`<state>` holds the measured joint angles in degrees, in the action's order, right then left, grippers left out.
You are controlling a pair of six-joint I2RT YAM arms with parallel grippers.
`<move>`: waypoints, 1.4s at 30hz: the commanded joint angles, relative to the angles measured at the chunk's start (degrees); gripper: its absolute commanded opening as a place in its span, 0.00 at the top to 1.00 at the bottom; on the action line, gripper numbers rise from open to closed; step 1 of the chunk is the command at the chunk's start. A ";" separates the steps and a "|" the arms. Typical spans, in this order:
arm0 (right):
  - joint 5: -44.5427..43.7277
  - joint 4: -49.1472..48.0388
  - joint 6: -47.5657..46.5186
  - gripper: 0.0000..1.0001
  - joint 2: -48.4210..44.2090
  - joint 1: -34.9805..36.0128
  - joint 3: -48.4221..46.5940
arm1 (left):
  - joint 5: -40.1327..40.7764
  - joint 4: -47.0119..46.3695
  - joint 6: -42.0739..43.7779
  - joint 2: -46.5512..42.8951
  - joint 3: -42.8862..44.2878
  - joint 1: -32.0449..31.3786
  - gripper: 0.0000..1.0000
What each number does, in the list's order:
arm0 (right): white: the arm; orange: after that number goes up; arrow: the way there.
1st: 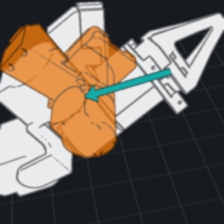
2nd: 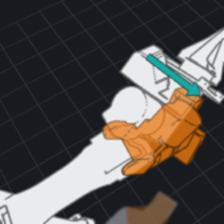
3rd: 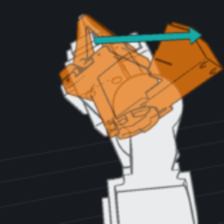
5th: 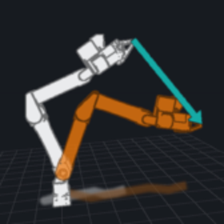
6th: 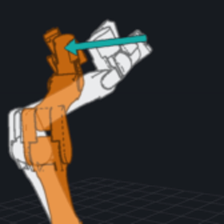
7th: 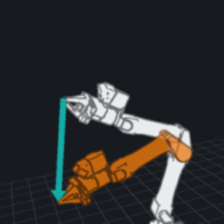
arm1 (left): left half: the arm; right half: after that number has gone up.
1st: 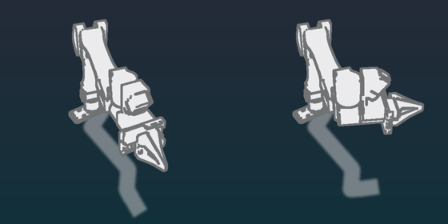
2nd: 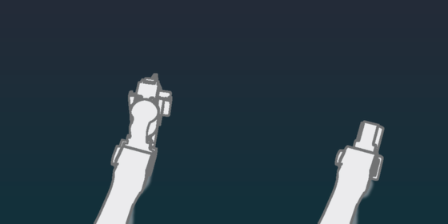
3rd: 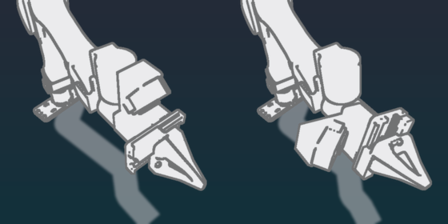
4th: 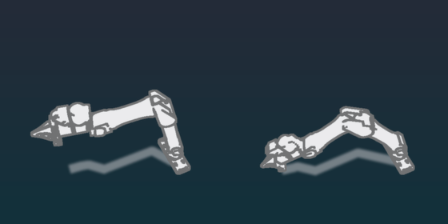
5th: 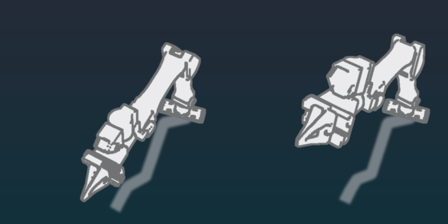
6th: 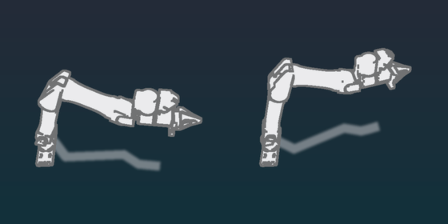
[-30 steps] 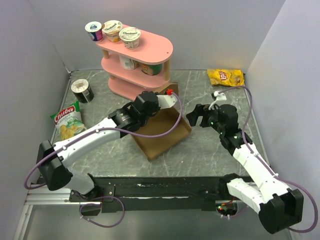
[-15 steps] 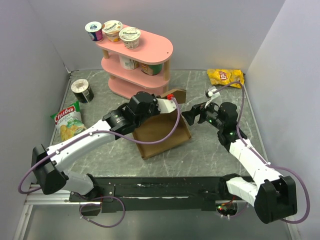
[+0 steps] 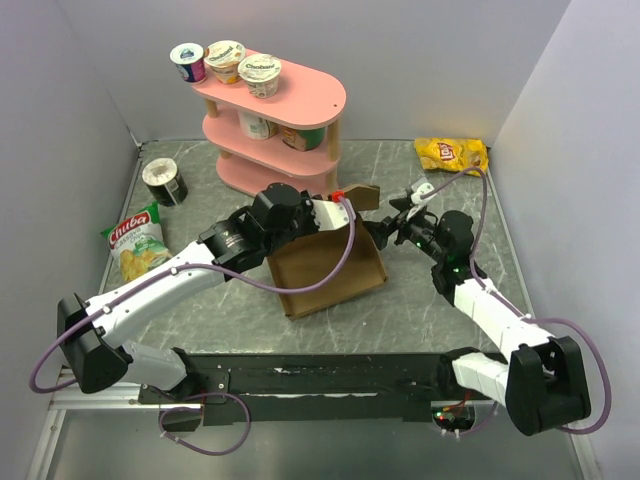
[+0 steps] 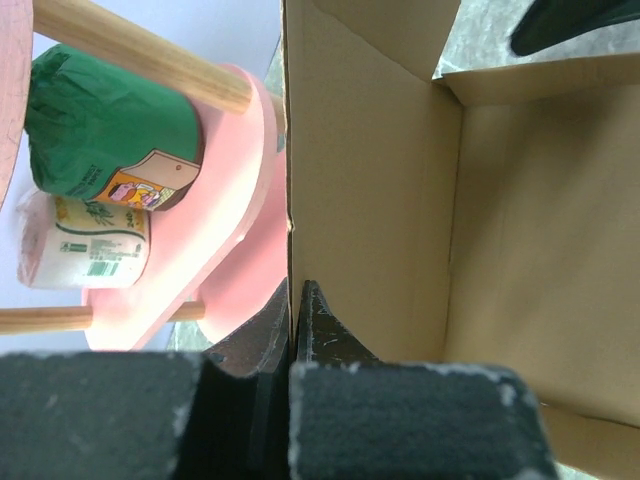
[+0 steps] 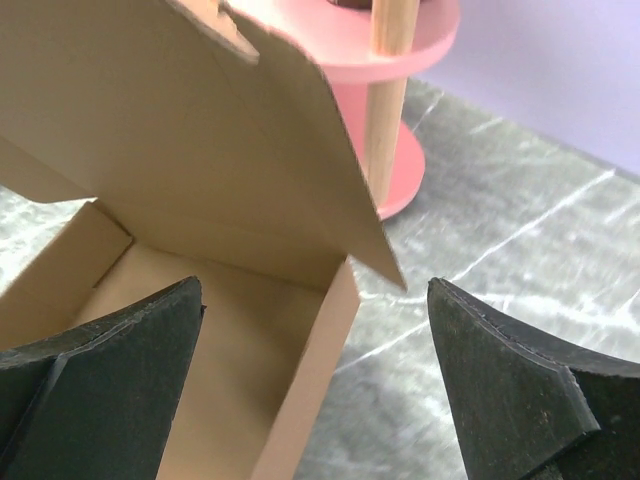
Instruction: Fold the paper box
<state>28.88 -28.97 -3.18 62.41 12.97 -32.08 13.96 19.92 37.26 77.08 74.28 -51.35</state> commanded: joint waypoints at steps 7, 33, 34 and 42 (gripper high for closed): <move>5.57 -7.94 -7.36 0.06 4.91 -0.32 -5.10 | -4.55 -0.06 -2.10 -2.20 1.83 -0.06 0.99; 11.37 -5.30 -3.85 1.00 7.81 -0.32 -4.40 | -5.16 0.04 -11.32 5.28 8.16 3.27 0.21; 11.20 -5.13 -4.11 1.00 7.64 -0.32 -4.40 | -5.51 -0.49 -11.94 5.28 8.25 3.71 0.11; 8.39 -3.72 -5.78 1.00 6.58 -0.40 -3.35 | -15.09 -10.57 -22.29 0.71 8.08 12.41 0.04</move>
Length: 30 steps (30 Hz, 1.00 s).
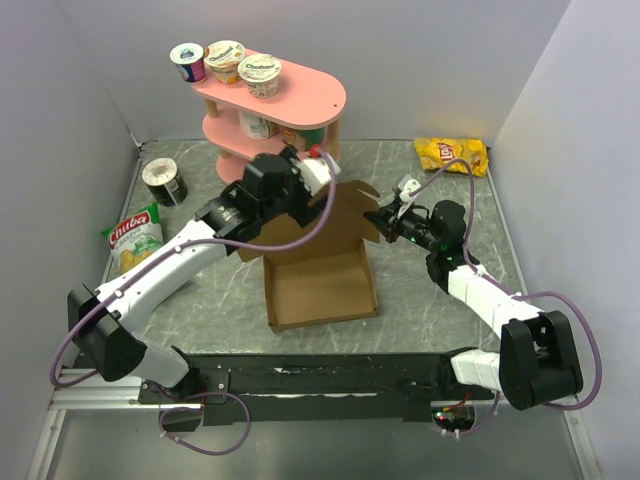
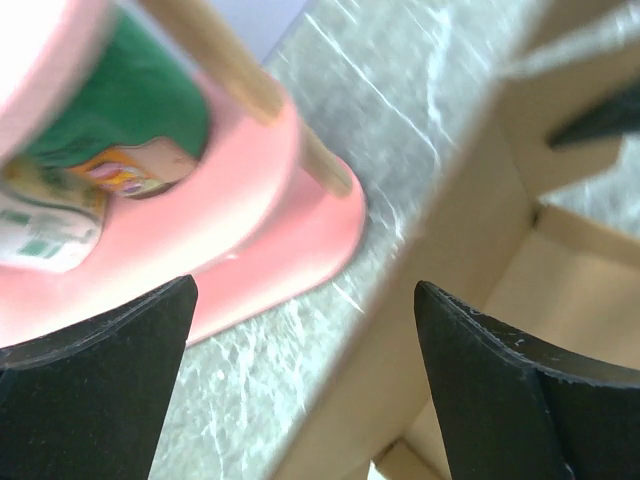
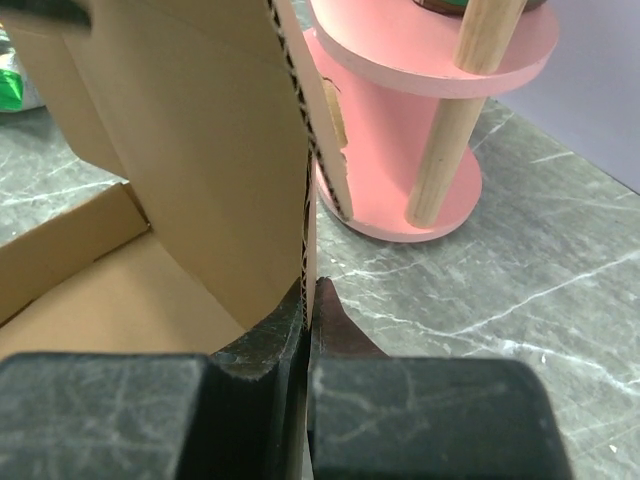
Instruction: Fold the paper box
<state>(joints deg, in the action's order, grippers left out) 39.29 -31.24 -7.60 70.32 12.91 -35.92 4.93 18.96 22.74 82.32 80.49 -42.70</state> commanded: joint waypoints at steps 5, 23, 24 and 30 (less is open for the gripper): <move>-3.78 -1.45 -1.99 1.00 -2.38 -1.30 1.20 | -10.63 -20.52 -21.46 -13.84 -6.73 13.57 0.04; -3.87 -2.15 -0.49 1.00 -1.68 -4.12 1.29 | -40.60 -51.60 -56.30 -30.82 -48.48 41.73 0.04; -3.78 -2.24 -0.40 1.00 -1.68 -4.20 1.21 | -41.83 -53.74 -57.27 -31.43 -51.54 41.99 0.04; -3.96 -2.68 -0.14 1.00 -2.30 -4.29 1.47 | -42.63 -59.99 -58.07 -31.26 -55.52 42.08 0.04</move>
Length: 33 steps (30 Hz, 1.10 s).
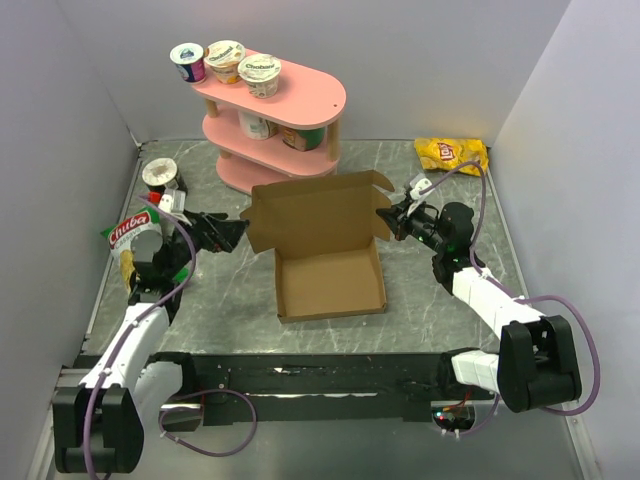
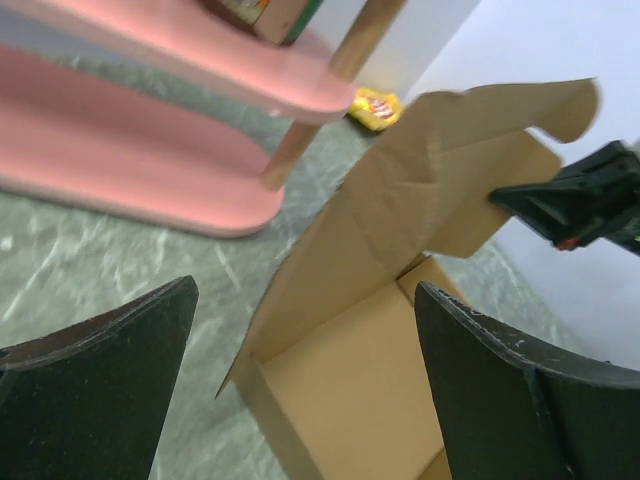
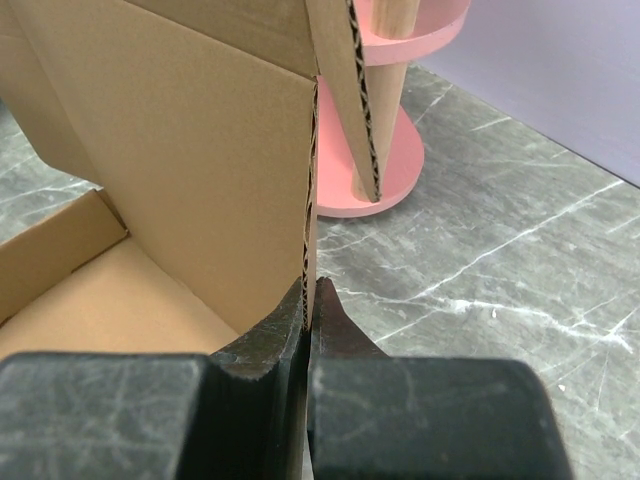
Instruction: Fold the paper box
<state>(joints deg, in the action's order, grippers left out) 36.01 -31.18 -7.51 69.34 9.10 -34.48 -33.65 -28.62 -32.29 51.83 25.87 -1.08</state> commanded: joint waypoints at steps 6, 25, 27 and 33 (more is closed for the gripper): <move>0.02 -3.71 0.39 1.00 -1.67 -0.67 0.47 | -4.67 -16.20 -1.20 4.13 -2.23 0.47 0.02; 0.91 -0.55 0.57 1.00 -1.14 -0.75 -1.12 | 0.93 -9.62 10.84 18.48 5.33 -8.14 0.47; 0.03 -0.37 0.39 1.00 -1.57 -0.67 -0.85 | 3.31 -8.65 11.37 17.96 5.25 -9.02 0.51; -6.73 0.33 -0.40 1.00 -2.81 1.70 -0.33 | 8.07 -6.19 11.20 18.30 6.56 -14.54 0.67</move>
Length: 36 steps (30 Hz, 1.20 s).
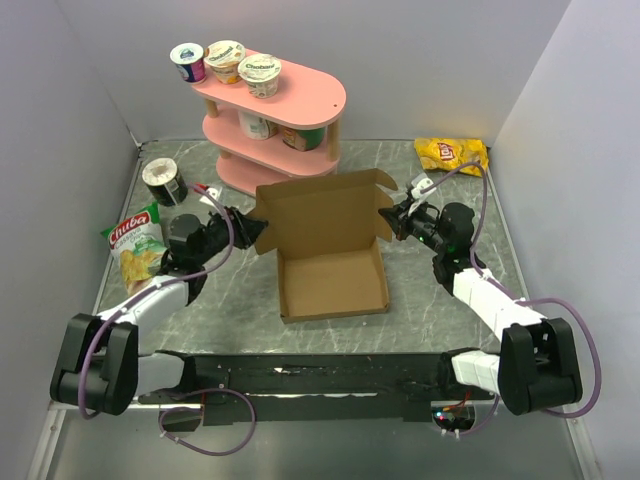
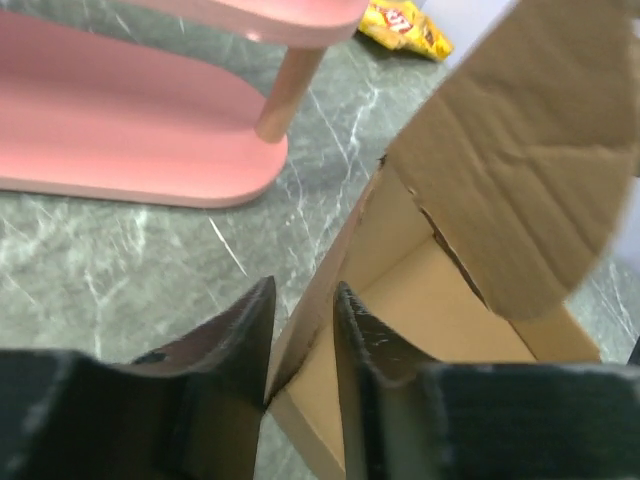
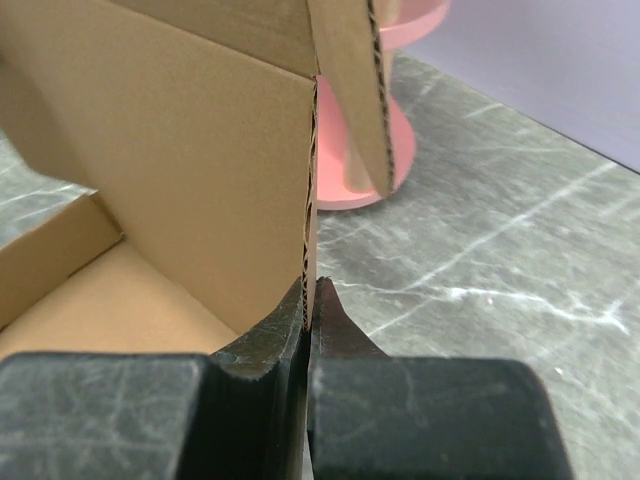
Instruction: Fold the paper box
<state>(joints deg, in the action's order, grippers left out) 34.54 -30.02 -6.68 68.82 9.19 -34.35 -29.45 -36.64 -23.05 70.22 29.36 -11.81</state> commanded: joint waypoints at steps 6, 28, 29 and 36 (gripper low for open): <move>-16.58 -1.97 -2.37 1.00 -3.95 5.74 2.18 | 16.69 12.64 2.58 2.03 9.04 -11.55 0.91; -48.34 -12.70 6.23 1.00 -9.31 19.55 15.63 | 52.12 24.16 -10.88 10.29 18.01 -32.57 0.91; -48.87 -12.43 6.41 1.00 -9.23 19.72 15.28 | 52.74 24.25 -11.40 10.47 17.92 -32.83 0.91; -53.87 -8.30 9.13 1.00 -7.39 21.83 12.03 | 54.32 21.79 -15.88 11.26 14.93 -36.17 0.91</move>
<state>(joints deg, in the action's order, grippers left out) -18.85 -39.68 -0.84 60.27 28.32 -19.66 29.41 -15.46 -31.05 79.13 46.44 -44.34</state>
